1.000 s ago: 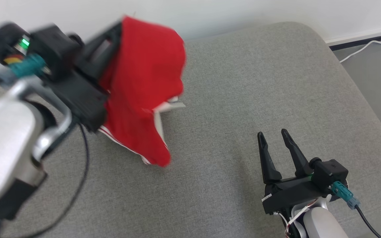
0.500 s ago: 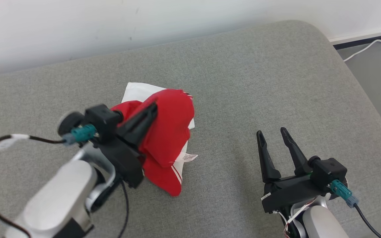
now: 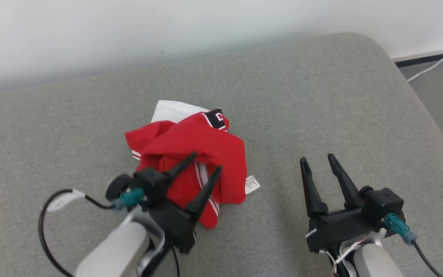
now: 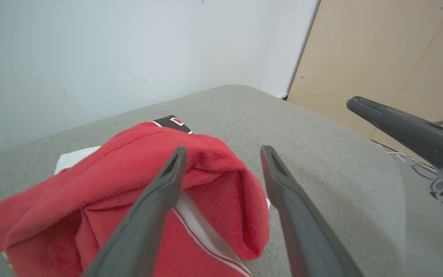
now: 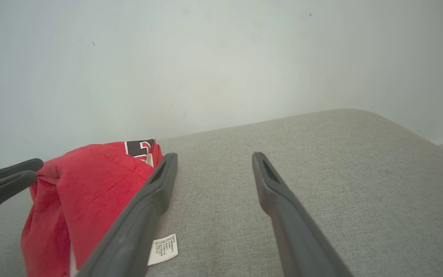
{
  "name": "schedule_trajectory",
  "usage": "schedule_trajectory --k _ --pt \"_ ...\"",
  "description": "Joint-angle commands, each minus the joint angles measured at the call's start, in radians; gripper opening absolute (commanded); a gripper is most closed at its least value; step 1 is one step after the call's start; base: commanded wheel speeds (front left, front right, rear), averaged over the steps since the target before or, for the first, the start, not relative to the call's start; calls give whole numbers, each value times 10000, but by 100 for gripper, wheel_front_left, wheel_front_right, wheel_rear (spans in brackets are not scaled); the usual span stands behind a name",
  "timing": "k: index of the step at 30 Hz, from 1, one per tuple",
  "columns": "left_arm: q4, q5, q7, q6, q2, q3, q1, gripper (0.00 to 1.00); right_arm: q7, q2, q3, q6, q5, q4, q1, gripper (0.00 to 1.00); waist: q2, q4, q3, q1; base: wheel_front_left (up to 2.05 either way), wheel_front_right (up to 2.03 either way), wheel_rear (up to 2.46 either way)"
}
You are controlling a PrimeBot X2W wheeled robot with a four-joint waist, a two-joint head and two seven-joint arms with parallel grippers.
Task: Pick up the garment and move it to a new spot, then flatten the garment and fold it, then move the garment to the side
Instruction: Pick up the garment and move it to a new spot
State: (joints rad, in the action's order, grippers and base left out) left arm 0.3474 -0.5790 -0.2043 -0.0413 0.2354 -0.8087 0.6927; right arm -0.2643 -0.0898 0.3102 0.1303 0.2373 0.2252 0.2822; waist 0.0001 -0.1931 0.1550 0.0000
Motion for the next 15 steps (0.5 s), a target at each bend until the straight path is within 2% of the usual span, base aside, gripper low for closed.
schedule_trajectory --k 1,5,10,15 --pt "-30 19 -90 51 -27 -41 -261 100 -29 -45 7 8 -21 13 -89 100 -1 92 -88 0 0 0 0" --pt "-364 -138 -311 370 -98 137 -820 100 -29 -94 -12 8 -28 -29 -215 100 -1 229 -221 0 0 0 0" --pt "-587 -375 -467 689 126 464 -1445 100 -29 -153 -50 8 -14 -72 -286 100 -1 404 -287 0 0 0 0" --pt "-222 -513 -499 777 339 683 -1873 100 -29 -141 45 8 4 -20 -209 100 -1 465 -276 0 0 0 0"
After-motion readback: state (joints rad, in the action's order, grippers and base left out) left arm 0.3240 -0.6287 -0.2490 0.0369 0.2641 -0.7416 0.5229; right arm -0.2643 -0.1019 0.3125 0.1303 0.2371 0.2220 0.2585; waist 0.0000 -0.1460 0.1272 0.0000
